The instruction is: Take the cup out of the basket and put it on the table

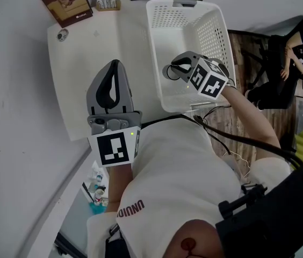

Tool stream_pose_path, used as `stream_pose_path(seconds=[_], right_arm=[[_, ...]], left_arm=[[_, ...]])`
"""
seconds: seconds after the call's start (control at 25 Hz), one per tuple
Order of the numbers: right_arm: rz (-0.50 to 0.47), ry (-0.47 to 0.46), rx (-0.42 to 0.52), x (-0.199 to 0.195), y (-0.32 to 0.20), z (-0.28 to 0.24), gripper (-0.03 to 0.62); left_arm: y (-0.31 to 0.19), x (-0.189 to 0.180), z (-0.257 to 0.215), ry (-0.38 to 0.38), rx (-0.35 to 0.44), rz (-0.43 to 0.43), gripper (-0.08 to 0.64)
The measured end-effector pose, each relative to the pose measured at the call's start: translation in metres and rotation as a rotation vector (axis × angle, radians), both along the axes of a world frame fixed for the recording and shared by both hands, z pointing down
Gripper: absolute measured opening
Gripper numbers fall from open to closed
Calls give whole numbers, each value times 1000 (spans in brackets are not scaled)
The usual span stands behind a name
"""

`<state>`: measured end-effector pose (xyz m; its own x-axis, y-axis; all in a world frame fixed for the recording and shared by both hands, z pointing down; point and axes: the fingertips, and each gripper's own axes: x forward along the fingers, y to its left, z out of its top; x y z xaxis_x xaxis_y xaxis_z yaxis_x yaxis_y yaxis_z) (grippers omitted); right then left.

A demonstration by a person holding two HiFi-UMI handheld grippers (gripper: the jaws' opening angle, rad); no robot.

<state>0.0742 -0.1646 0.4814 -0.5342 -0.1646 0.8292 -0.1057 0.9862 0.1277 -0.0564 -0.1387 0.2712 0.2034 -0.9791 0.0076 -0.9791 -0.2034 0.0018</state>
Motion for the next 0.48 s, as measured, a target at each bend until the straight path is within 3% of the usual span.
stream_pose_path(seconds=[0.28, 0.48], right_arm=[[62, -48, 77, 1, -16, -26, 37], [98, -87, 131, -1, -23, -49, 35]], left_arm=[[3, -2, -3, -26, 29, 5, 11], [6, -2, -2, -1, 6, -7, 11]])
